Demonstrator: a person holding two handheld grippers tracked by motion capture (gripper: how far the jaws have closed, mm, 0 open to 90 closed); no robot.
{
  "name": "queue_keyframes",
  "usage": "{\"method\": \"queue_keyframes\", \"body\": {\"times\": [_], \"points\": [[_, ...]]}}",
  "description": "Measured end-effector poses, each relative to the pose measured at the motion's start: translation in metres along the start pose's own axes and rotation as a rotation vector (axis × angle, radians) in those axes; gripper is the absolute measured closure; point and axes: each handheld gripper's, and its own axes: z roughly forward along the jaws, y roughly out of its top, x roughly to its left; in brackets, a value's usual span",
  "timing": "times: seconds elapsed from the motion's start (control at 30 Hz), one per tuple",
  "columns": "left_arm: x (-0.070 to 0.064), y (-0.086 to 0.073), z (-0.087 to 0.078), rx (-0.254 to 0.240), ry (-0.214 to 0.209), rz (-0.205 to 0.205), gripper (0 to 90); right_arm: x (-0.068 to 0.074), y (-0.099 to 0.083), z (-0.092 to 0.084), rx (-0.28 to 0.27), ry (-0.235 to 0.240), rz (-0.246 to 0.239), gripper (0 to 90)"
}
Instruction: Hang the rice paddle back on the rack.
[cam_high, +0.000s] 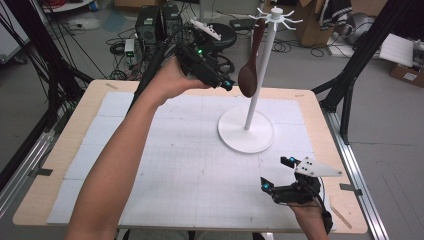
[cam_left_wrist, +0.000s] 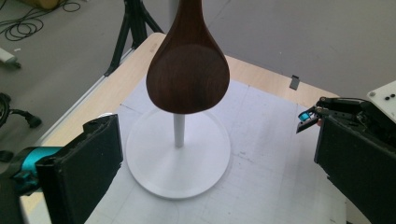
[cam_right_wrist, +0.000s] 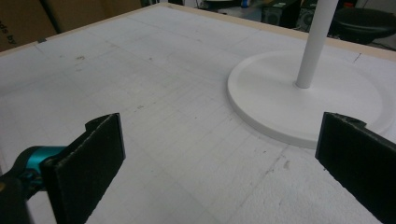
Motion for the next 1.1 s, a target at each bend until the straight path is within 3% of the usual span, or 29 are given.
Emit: {"method": "queue_keyframes", "body": {"times": [0.3, 0.6, 1.1], "points": [[0.000, -0.027, -0.019, -0.025, 0.029, 0.005, 1.7, 0.001, 0.000, 0.002, 0.002, -0.002, -0.008, 0.5], [0.002, -0.061, -0.030, -0.050, 0.034, -0.025, 1.7, 0.002, 0.000, 0.004, 0.010, 0.000, -0.010, 0.5], [-0.004, -0.103, -0.052, -0.101, 0.093, -0.053, 1.7, 0.001, 0.000, 0.005, 0.005, -0.013, -0.007, 0.5]]}}
